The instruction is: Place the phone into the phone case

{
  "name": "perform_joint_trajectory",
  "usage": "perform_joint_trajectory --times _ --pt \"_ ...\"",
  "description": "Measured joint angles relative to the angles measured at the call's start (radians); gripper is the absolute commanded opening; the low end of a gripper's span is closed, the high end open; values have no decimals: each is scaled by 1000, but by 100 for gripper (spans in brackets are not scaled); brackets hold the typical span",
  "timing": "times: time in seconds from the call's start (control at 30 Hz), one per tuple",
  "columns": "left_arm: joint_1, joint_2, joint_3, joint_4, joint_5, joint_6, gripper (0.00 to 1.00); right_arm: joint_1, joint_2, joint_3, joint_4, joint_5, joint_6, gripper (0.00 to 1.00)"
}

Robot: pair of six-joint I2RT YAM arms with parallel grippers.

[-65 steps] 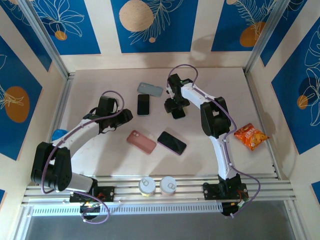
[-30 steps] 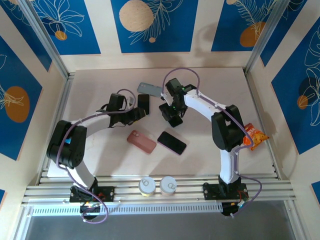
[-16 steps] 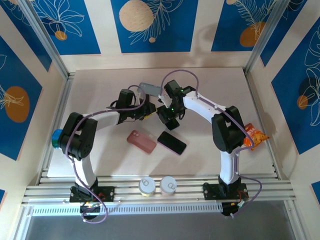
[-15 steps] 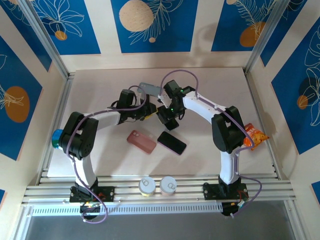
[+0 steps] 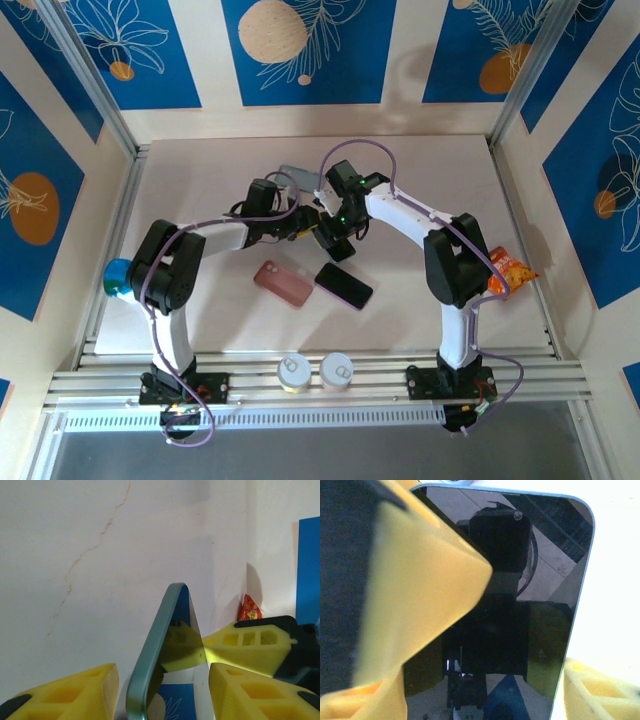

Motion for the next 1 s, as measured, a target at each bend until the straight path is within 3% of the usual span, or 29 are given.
perform_joint_trajectory --times 0.5,0.7,0.87,1.0 --pt "-18 32 26 30 -13 -27 41 3 0 37 -13 -8 0 56" --pt "-23 36 40 53 -13 -41 25 3 0 53 -30 -10 2 56" --pt "-23 36 43 90 14 -53 1 2 0 53 -36 -13 7 54" --pt "-26 47 45 84 -16 -56 0 10 -16 55 -34 -34 7 55"
